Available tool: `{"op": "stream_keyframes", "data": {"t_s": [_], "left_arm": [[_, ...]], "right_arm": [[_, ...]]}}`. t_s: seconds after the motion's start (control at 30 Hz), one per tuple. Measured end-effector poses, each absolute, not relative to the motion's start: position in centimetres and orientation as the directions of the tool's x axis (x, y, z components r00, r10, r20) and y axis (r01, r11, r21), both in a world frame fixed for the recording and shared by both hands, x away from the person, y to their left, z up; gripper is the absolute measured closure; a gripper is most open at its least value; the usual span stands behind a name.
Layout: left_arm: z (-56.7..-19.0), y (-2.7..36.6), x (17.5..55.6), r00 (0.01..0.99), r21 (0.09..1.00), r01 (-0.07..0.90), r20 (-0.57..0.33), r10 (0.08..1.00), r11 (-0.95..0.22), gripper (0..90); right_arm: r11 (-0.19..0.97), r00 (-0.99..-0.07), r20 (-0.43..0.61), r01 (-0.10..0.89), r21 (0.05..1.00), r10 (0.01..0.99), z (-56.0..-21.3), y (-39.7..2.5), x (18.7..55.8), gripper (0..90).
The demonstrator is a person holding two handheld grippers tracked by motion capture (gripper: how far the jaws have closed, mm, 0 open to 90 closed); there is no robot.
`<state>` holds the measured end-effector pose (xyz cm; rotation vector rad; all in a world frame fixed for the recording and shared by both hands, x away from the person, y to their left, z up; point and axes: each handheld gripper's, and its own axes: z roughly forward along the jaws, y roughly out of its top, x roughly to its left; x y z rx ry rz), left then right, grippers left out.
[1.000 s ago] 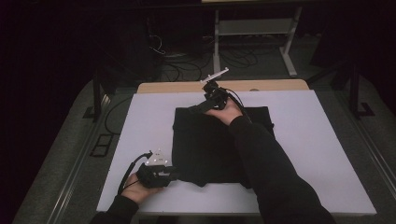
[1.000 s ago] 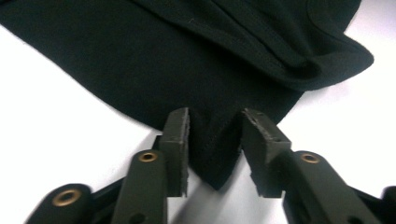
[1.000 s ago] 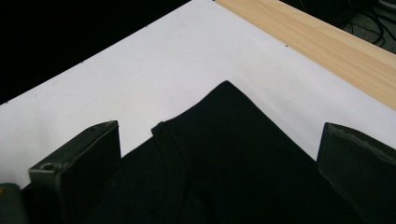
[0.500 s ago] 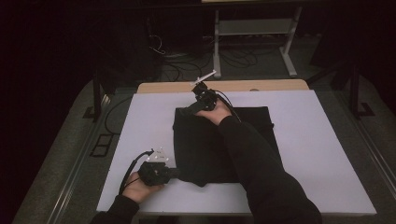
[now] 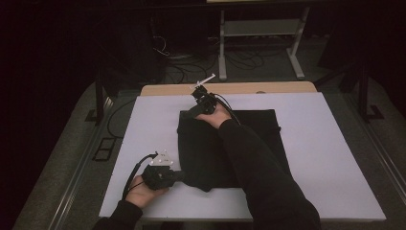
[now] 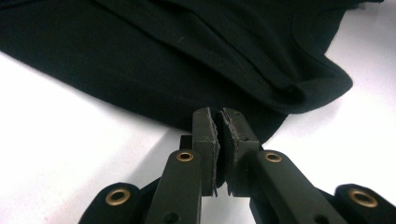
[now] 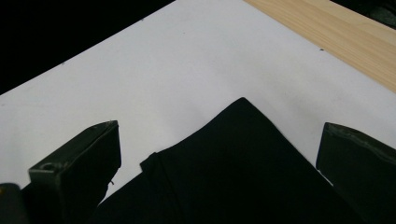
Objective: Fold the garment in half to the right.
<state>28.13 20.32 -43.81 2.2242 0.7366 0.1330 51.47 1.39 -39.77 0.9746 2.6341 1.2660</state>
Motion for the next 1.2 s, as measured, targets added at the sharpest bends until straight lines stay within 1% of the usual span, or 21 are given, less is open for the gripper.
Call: {"op": "stream_keyframes", "data": {"t_s": [0.07,0.2,0.23,0.3,0.37,0.57,0.73,0.77,0.93,0.97,1.0,1.07,1.1,1.17,1.2], "left_arm": [[-43.8,20.2,28.0,0.818,0.718,0.474,-0.144,0.557,-0.511,83.1],[-43.6,20.2,28.1,0.826,0.718,0.461,-0.133,0.548,-0.521,83.1],[-43.6,20.1,28.1,0.821,0.725,0.466,-0.141,0.554,-0.507,83.1],[-43.4,20.1,28.2,0.828,0.726,0.454,-0.13,0.546,-0.516,83.2],[-43.4,19.9,28.1,0.822,0.737,0.459,-0.139,0.552,-0.497,83.1],[-43.2,19.5,28.3,0.826,0.745,0.448,-0.134,0.547,-0.494,83.2],[-43.0,19.2,28.5,0.836,0.744,0.433,-0.12,0.535,-0.509,83.2],[-43.1,19.1,28.4,0.831,0.752,0.437,-0.127,0.541,-0.494,83.2],[-43.0,19.1,28.5,0.83,0.756,0.438,-0.133,0.541,-0.487,83.2],[-43.1,19.1,28.6,0.831,0.756,0.437,-0.132,0.541,-0.487,83.2],[-43.1,19.1,28.6,0.832,0.756,0.436,-0.132,0.539,-0.487,83.2],[-43.0,19.1,28.6,0.832,0.756,0.435,-0.13,0.539,-0.489,83.2],[-43.0,19.1,28.6,0.833,0.757,0.434,-0.13,0.538,-0.489,83.2],[-43.0,19.1,28.6,0.833,0.758,0.432,-0.129,0.537,-0.488,83.2],[-43.0,19.1,28.6,0.833,0.759,0.433,-0.131,0.537,-0.486,83.2]], "right_arm": [[0.457,-0.793,0.211,0.522,0.72,0.572,-40.4,1.5,51.9,0.0],[0.447,-0.786,0.224,0.532,0.719,0.576,-41.0,1.6,52.2,0.0],[0.444,-0.783,0.225,0.535,0.719,0.58,-41.2,1.6,52.3,0.0],[0.438,-0.776,0.228,0.542,0.717,0.588,-41.5,1.5,52.5,0.0],[0.433,-0.77,0.23,0.549,0.715,0.596,-41.8,1.5,52.7,0.0],[0.427,-0.753,0.229,0.564,0.707,0.617,-42.6,1.7,53.3,0.0],[0.419,-0.737,0.237,0.583,0.696,0.633,-43.8,2.7,53.9,0.0],[0.419,-0.737,0.237,0.583,0.696,0.633,-43.8,2.7,53.9,0.0],[0.45,-0.743,0.211,0.578,0.681,0.635,-44.7,4.3,54.1,6.4],[0.453,-0.744,0.205,0.575,0.682,0.636,-44.8,4.5,54.1,8.6],[0.455,-0.737,0.186,0.573,0.682,0.65,-44.9,5.1,54.1,14.1],[0.458,-0.733,0.173,0.571,0.681,0.658,-44.9,5.3,54.1,14.3],[0.458,-0.728,0.168,0.574,0.679,0.664,-45.0,5.6,54.1,16.1],[0.463,-0.731,0.157,0.567,0.681,0.664,-45.1,5.8,54.1,23.2],[0.465,-0.726,0.143,0.566,0.681,0.673,-45.0,5.9,54.0,29.0]]}}
